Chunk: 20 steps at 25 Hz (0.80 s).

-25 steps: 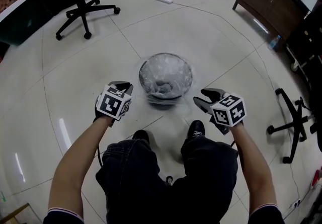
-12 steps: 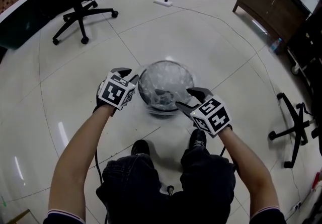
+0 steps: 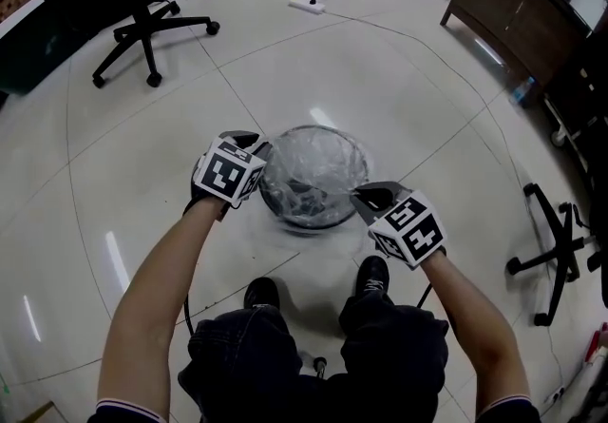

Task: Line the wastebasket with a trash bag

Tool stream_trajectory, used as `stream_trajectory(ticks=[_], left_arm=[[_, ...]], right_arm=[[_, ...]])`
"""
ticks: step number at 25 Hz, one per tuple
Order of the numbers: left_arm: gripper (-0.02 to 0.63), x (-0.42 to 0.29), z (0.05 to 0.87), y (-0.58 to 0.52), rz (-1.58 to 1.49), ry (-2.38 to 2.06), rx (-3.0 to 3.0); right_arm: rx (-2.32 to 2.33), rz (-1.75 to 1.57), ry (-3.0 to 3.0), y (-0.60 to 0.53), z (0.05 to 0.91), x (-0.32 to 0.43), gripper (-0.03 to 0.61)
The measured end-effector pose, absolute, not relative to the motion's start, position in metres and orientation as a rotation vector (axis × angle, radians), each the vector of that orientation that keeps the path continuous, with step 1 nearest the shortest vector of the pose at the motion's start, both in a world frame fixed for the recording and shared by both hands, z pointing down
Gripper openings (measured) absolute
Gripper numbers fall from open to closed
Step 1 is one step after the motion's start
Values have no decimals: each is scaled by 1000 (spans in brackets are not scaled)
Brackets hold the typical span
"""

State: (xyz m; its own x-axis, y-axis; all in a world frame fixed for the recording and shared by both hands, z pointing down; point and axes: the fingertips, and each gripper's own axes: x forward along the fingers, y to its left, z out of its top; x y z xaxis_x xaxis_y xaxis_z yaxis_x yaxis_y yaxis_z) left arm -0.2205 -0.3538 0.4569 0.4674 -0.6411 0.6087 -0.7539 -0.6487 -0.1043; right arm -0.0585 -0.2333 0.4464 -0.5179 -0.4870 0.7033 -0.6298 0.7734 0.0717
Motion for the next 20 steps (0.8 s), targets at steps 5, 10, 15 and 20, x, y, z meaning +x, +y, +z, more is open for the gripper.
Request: stream_trajectory(ticks=[5, 10, 15, 20], left_arm=[[12, -226, 461, -360, 991, -1227, 2532], [12, -223, 457, -376, 977, -1247, 2550], [12, -221, 456, -393, 968, -1261, 2541], [12, -217, 464, -404, 975, -1248, 2530]], right_arm=[[935, 200, -2174, -269, 442, -24, 2], [1028, 176, -2167, -315, 438, -6, 2], [1038, 172, -2157, -348, 447, 1, 2], [1045, 178, -2153, -376, 458, 7, 2]])
